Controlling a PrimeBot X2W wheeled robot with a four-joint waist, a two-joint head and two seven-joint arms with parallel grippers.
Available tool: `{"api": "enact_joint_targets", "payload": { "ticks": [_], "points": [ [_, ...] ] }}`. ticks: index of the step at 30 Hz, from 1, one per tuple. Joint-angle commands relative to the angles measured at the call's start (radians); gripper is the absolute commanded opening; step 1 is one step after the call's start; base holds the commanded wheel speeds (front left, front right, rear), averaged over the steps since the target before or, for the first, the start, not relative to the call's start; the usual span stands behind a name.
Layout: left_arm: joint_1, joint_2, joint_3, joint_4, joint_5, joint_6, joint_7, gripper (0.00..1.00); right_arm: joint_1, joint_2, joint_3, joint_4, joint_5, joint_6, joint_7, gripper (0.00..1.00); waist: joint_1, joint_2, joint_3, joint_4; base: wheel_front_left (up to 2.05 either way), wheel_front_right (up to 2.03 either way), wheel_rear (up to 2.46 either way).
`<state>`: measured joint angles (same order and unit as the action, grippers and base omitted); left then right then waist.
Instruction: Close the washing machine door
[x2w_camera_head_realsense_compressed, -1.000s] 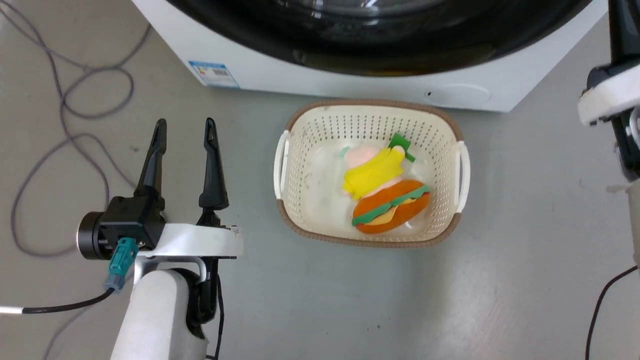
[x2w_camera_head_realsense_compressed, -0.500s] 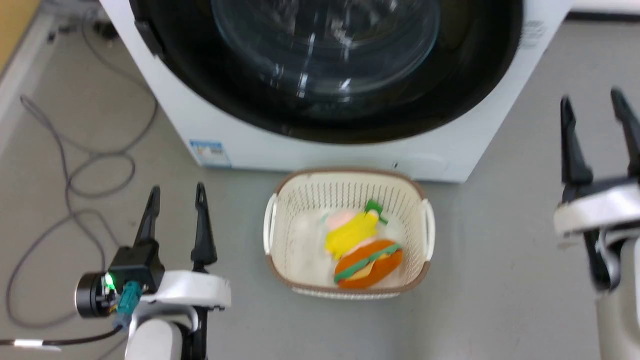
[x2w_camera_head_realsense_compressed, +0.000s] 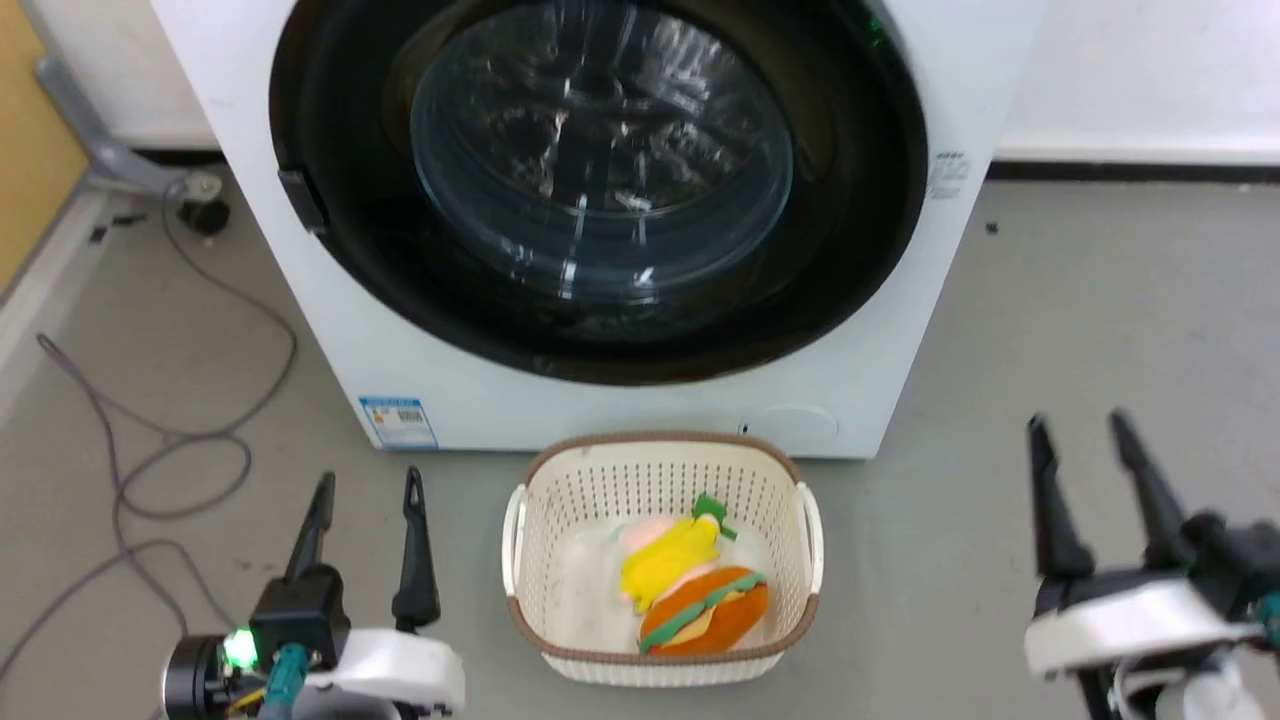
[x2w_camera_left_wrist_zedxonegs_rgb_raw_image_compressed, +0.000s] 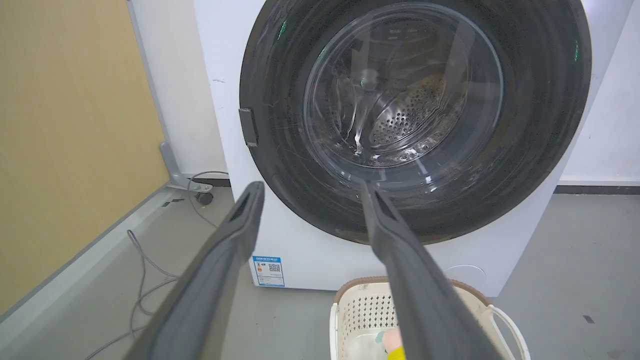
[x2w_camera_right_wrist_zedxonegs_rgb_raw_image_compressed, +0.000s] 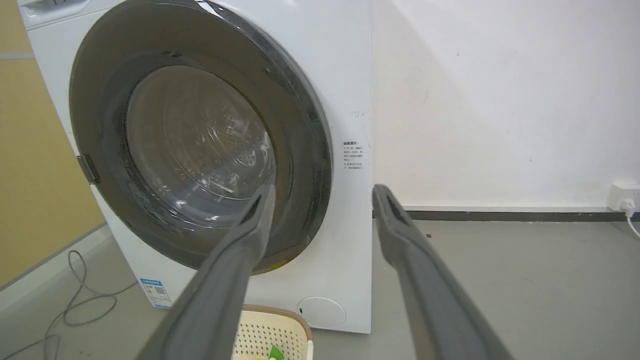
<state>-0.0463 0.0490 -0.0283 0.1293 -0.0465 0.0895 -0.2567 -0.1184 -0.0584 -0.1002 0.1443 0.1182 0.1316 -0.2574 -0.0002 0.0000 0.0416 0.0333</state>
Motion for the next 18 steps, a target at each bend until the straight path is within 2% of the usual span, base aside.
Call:
{"api": "enact_joint_targets", "payload": {
  "ticks": [1,7,15,16,18],
  "points": [
    [0.015,0.001,-0.002,-0.004,0.006,0.0,-0.005,1.0,0.019,0.005,0.003,-0.008,0.014,-0.001,-0.004,1.0,0.0002,0.0,-0.015,-0.005,0.0,0.0,0.0],
    [0.047,0.001,-0.011,-0.007,0.006,-0.009,-0.005,1.0,0.114,0.008,0.027,-0.052,0.093,-0.001,-0.004,1.0,0.0002,0.0,-0.037,-0.006,0.0,0.0,0.0],
    [0.063,0.001,-0.017,0.001,-0.01,-0.016,-0.005,1.0,0.168,0.008,0.049,-0.099,0.118,-0.001,-0.004,1.0,0.0002,0.0,-0.048,-0.008,0.0,0.0,0.0],
    [0.051,0.0,-0.019,0.001,-0.009,-0.014,0.0,0.0,0.157,0.005,0.047,-0.094,0.111,0.0,0.0,0.0,0.0002,0.0,-0.049,-0.008,0.0,0.0,0.0],
    [0.051,0.0,-0.019,0.002,-0.009,-0.013,0.001,0.0,0.157,0.005,0.045,-0.093,0.11,0.0,0.0,0.0,0.0002,0.0,-0.049,-0.008,0.0,0.0,0.0]
  ]
}}
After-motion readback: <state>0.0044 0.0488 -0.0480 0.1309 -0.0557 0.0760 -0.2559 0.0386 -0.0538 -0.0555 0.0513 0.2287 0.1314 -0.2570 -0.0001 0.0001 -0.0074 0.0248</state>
